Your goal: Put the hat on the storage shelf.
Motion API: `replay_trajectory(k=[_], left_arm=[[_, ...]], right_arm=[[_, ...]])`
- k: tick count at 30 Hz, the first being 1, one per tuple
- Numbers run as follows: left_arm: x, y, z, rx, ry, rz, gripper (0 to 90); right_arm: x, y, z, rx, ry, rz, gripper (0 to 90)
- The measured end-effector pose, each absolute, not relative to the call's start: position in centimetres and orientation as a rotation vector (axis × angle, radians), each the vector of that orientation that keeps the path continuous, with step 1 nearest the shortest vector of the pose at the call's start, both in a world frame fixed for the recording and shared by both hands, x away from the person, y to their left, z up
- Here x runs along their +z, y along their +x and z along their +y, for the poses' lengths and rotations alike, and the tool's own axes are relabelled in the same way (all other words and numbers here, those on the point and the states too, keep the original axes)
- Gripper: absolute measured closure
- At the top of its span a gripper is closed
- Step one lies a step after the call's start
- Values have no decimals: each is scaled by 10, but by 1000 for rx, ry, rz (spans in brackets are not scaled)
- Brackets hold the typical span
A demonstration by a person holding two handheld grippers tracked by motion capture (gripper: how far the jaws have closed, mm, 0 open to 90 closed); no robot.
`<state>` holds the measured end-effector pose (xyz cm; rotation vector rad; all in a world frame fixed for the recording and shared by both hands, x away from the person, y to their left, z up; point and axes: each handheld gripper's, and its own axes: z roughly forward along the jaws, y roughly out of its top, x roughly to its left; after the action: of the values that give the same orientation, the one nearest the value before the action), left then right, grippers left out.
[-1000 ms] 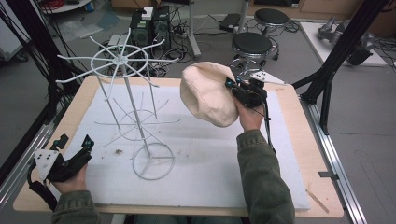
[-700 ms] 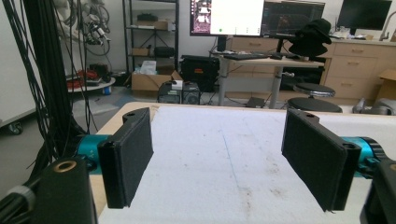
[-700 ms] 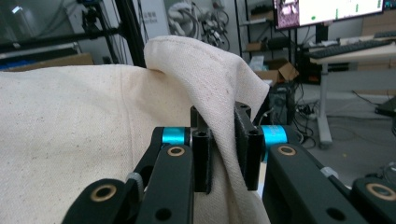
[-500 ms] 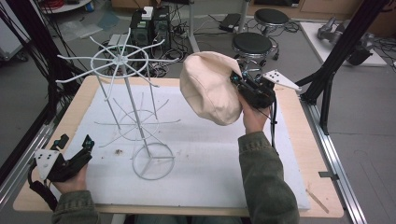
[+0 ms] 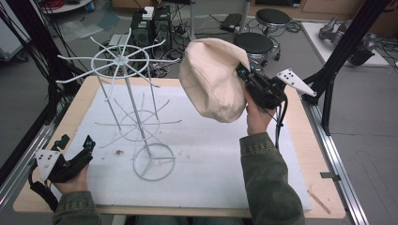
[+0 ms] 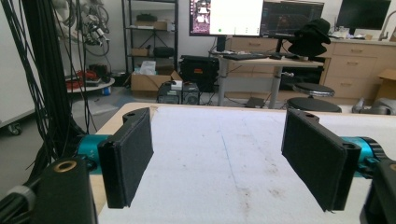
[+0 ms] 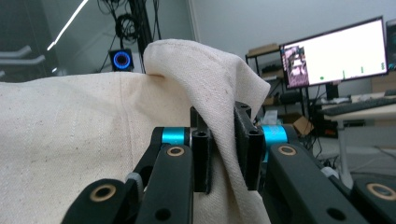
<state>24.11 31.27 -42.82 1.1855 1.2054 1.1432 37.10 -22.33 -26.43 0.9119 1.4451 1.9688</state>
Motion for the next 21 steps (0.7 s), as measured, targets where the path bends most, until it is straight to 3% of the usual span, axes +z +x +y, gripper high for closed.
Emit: replay_trajectory(k=[21], left_arm=[[-428,242,312,1140,1184,1204,249]], right_arm=[[-219,352,-225,2038,840,1288,797]])
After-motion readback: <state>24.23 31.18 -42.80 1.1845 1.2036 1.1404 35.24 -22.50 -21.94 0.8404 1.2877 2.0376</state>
